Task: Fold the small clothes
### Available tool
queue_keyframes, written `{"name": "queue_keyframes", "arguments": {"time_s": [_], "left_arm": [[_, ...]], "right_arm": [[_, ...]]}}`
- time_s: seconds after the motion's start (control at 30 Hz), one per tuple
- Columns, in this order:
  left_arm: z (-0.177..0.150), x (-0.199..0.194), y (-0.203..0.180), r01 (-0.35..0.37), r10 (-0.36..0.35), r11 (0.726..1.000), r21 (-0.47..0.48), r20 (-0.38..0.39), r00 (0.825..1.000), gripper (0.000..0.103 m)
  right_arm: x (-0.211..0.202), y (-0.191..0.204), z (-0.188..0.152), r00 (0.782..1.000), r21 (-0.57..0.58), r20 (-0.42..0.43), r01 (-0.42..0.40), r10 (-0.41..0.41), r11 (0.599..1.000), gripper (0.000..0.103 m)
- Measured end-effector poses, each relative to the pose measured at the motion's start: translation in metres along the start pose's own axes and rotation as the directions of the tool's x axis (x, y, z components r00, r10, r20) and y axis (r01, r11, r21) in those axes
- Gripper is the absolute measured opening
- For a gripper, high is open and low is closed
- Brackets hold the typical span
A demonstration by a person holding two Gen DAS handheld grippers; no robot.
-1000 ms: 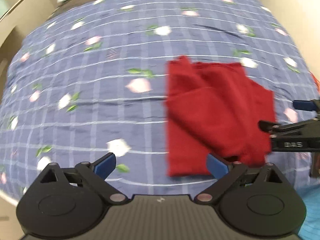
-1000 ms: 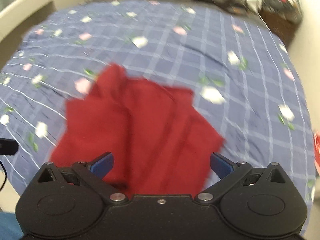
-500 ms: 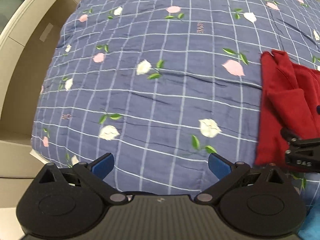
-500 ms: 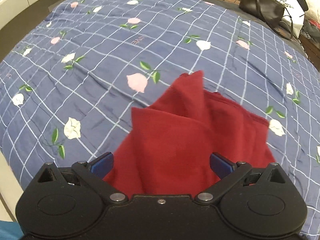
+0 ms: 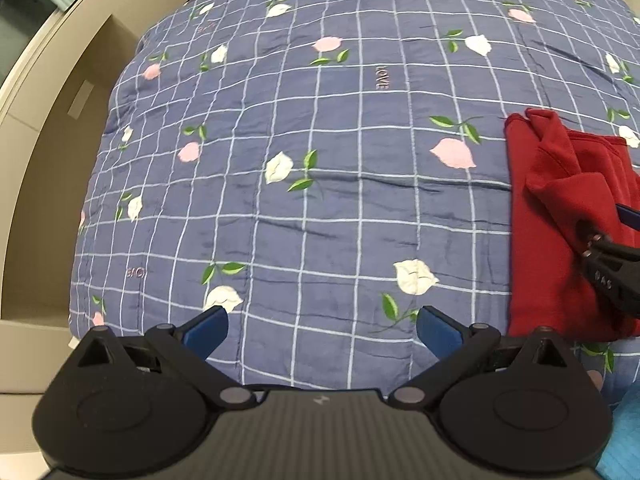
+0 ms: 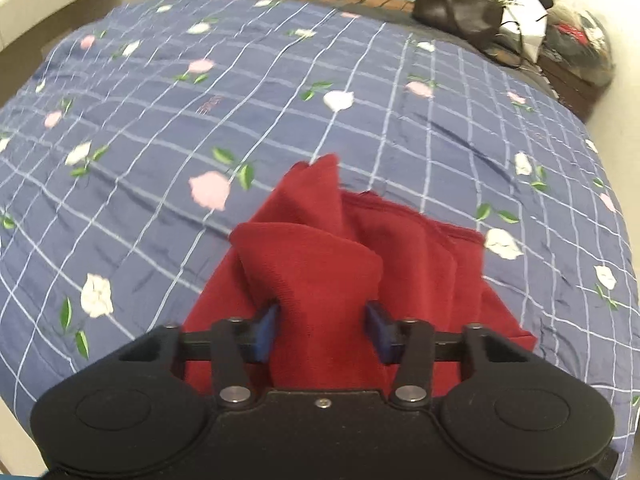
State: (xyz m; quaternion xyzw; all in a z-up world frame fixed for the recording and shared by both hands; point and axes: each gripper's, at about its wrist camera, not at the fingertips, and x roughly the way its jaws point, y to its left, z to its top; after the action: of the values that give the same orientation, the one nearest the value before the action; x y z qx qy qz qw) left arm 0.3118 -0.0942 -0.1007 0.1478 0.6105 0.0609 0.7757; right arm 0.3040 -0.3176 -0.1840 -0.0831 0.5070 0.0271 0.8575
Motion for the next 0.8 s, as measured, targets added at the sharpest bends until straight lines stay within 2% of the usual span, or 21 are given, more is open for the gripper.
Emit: {"name": "queue_keyframes", "arguments": {"time_s": [0.03,0.13,0.23,0.37,0.63,0.77,0.8], "left_arm": [[0.001,0.000,-0.003,0.003,-0.003,1.000,0.004,0.003,1.000,0.102],[0.004,-0.002,-0.011,0.011,-0.011,1.000,0.014,0.009,1.000,0.102],[0.005,-0.004,-0.019,0.019,-0.019,1.000,0.018,0.011,1.000,0.102],[0.007,-0.005,-0.030,0.032,-0.032,0.999,0.009,0.006,0.999,0.102],[0.005,-0.012,-0.051,0.040,-0.041,0.999,0.003,0.010,0.999,0.102],[0.001,-0.013,-0.057,0.029,-0.029,1.000,-0.006,-0.007,1.000,0.102],[0.000,-0.013,-0.058,0.027,-0.027,1.000,-0.007,-0.013,1.000,0.102]], "right_arm": [[-0.003,-0.003,0.000,1.000,0.006,0.005,0.001,-0.001,1.000,0.033],[-0.009,-0.015,-0.002,1.000,0.035,0.015,-0.011,0.011,0.999,0.020],[-0.018,-0.031,-0.005,0.999,0.074,0.029,-0.021,0.019,0.997,0.016],[-0.027,-0.057,-0.010,0.999,0.150,0.029,-0.043,0.039,0.988,0.016],[-0.026,-0.119,-0.029,0.998,0.365,-0.018,-0.054,0.065,0.929,0.019],[-0.021,-0.138,-0.040,0.991,0.458,-0.023,-0.104,0.128,0.883,0.027],[-0.019,-0.143,-0.044,0.989,0.487,-0.018,-0.122,0.149,0.865,0.033]]}}
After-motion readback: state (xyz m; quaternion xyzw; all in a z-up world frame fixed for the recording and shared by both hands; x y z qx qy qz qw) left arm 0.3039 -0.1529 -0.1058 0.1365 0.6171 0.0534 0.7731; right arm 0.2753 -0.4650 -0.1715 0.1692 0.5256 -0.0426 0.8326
